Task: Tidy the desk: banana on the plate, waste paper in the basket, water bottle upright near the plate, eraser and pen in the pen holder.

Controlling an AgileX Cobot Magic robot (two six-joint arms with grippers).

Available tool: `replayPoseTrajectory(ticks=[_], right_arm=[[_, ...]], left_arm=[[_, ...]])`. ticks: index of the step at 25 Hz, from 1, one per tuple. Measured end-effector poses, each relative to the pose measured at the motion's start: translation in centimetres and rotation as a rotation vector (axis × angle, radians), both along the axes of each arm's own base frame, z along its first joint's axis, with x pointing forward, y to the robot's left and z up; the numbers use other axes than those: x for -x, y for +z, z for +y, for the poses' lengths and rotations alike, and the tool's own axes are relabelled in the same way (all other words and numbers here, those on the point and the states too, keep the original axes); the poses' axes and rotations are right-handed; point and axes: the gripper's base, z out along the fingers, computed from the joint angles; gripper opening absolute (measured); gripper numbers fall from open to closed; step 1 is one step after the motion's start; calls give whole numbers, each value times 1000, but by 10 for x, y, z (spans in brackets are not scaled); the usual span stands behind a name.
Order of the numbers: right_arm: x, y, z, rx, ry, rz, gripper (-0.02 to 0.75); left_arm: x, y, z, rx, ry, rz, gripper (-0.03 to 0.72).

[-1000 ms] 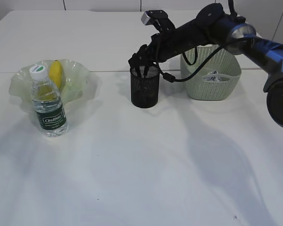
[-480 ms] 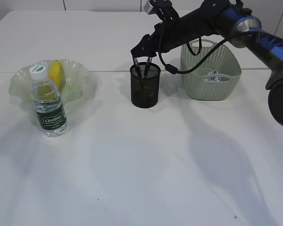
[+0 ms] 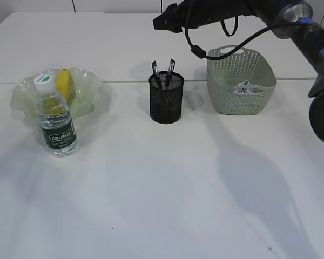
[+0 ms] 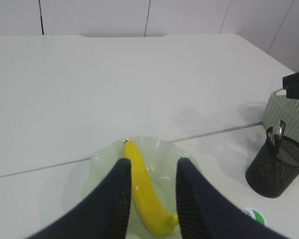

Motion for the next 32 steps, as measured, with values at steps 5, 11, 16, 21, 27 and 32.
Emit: replayPoseTrajectory(ticks=[5, 11, 16, 21, 27, 32], right_arm=[[-3, 26, -18, -35, -68, -96, 339], [-11, 47, -37, -91, -190, -226, 339], [-23, 56, -76, -186, -362, -261, 339], [-30, 52, -113, -64, -473, -297, 339], [-33, 41, -136, 87, -705, -227, 339], [-31, 35, -153, 137, -893, -150, 339]], left_arm=[[-1, 5, 0, 67, 21, -41, 214], [-5, 10, 10, 108, 137, -81, 214], [-6, 8, 22, 25, 265, -84, 214], [-6, 6, 37, -94, 396, -75, 214], [-3, 4, 50, -262, 503, -53, 214], [-2, 3, 54, -338, 528, -42, 214]])
